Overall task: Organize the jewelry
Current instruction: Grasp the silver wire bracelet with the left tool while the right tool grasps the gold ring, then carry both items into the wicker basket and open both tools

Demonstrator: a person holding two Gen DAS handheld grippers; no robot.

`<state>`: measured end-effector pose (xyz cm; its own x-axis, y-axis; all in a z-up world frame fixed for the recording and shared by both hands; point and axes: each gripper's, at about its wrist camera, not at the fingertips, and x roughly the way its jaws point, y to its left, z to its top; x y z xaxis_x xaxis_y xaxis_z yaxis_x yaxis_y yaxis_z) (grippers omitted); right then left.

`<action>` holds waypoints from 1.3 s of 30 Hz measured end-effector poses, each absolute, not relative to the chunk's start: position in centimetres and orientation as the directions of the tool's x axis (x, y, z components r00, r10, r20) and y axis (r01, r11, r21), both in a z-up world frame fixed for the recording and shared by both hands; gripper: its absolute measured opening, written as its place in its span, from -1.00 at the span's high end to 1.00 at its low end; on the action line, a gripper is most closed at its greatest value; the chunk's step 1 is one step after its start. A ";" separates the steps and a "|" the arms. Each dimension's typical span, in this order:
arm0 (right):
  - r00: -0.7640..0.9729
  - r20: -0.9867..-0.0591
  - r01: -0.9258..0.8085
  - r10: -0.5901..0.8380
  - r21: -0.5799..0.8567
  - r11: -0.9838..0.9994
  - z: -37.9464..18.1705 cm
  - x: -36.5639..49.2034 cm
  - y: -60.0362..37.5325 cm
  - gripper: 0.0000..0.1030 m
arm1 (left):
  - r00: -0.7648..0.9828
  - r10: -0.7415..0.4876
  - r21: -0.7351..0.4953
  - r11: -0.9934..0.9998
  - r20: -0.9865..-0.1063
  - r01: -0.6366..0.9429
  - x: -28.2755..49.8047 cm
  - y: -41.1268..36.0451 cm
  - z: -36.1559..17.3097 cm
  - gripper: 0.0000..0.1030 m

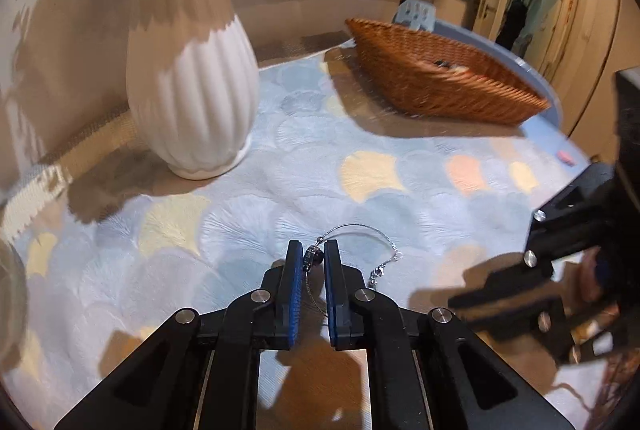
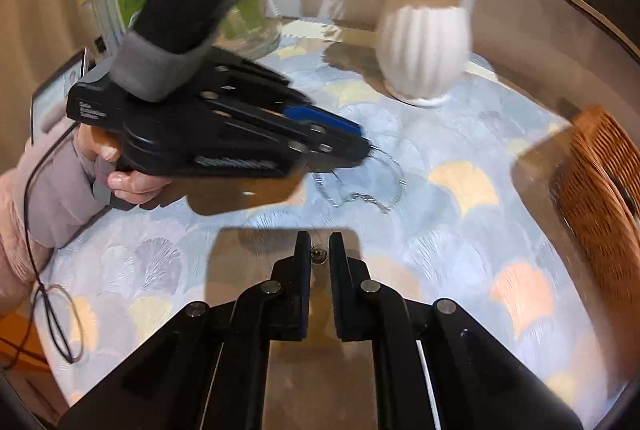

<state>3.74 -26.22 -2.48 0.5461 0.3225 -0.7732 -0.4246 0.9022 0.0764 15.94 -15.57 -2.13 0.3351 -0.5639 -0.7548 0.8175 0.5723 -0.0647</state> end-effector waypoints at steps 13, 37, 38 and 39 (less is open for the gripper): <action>0.669 -0.692 -0.277 0.273 0.109 0.955 3.9 -2.5 -34.4 0.78 | 0.350 -0.667 -0.031 0.488 -0.658 0.872 10.0 -16.7 6.4 0.81; 0.717 -0.697 0.385 0.014 0.412 0.826 6.1 5.1 -59.7 0.78 | 0.383 -0.649 -0.108 0.584 -0.657 0.805 16.4 -38.3 9.2 0.81; 0.706 -0.708 0.396 -0.003 0.391 0.831 6.0 5.3 -59.7 0.78 | 0.379 -0.651 -0.116 0.585 -0.658 0.803 16.9 -38.7 8.9 0.81; 0.698 -0.716 0.404 -0.018 0.373 0.835 5.9 5.7 -59.9 0.78 | 0.385 -0.644 -0.115 0.594 -0.662 0.796 17.4 -39.3 8.4 0.81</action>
<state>5.67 -59.89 5.90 0.6977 -0.0182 -0.7162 0.4042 0.8353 0.3726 17.39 -39.31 8.44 0.3846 -0.6437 -0.6616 0.7960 0.5942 -0.1153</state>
